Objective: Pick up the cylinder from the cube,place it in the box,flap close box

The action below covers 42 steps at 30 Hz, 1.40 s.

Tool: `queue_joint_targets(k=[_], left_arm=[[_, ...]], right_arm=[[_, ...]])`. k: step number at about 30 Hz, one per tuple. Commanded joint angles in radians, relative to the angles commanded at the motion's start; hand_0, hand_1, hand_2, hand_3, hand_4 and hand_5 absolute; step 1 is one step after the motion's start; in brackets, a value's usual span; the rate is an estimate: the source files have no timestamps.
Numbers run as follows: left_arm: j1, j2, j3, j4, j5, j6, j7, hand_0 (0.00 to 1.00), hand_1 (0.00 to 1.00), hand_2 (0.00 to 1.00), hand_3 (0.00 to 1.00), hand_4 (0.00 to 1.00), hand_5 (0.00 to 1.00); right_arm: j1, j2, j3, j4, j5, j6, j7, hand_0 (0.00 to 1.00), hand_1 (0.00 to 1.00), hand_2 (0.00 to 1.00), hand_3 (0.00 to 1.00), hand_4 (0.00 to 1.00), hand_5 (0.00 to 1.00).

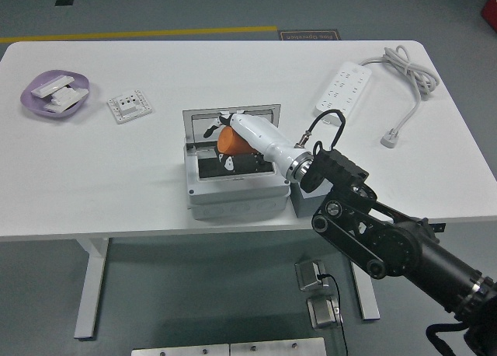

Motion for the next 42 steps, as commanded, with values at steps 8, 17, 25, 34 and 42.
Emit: queue_joint_targets(k=[8, 17, 25, 34, 42], left_arm=[[-0.005, 0.003, -0.005, 0.0, 0.007, -0.001, -0.001, 0.822, 0.811, 0.777, 0.838, 0.725, 0.477], [-0.011, 0.003, -0.006, 0.0, 0.013, -0.003, -0.002, 0.822, 0.811, 0.777, 0.838, 0.725, 0.477], [-0.014, 0.002, -0.005, 0.0, 0.016, -0.007, -0.003, 0.822, 0.811, 0.777, 0.838, 0.725, 0.477], [-0.016, 0.001, -0.002, 0.0, 0.015, -0.012, -0.005, 0.822, 0.811, 0.777, 0.838, 0.725, 0.477], [-0.016, 0.001, -0.002, 0.0, 0.015, -0.014, -0.004, 0.822, 0.811, 0.777, 0.838, 0.725, 0.477]], right_arm=[[0.043, 0.016, -0.07, -0.066, 0.016, -0.007, 0.031, 0.084, 0.185, 0.278, 0.6, 0.002, 0.026], [0.106, -0.01, -0.109, -0.134, 0.014, 0.025, 0.154, 0.09, 0.185, 0.277, 0.593, 0.002, 0.044], [0.145, -0.025, -0.146, -0.173, -0.009, 0.025, 0.199, 0.125, 0.218, 0.315, 0.627, 0.161, 0.11], [0.157, -0.026, -0.146, -0.193, -0.013, 0.019, 0.212, 0.536, 0.587, 0.656, 0.913, 0.868, 0.343], [0.151, -0.031, -0.127, -0.195, 0.004, 0.01, 0.218, 0.615, 0.606, 0.67, 0.947, 0.921, 0.396]])
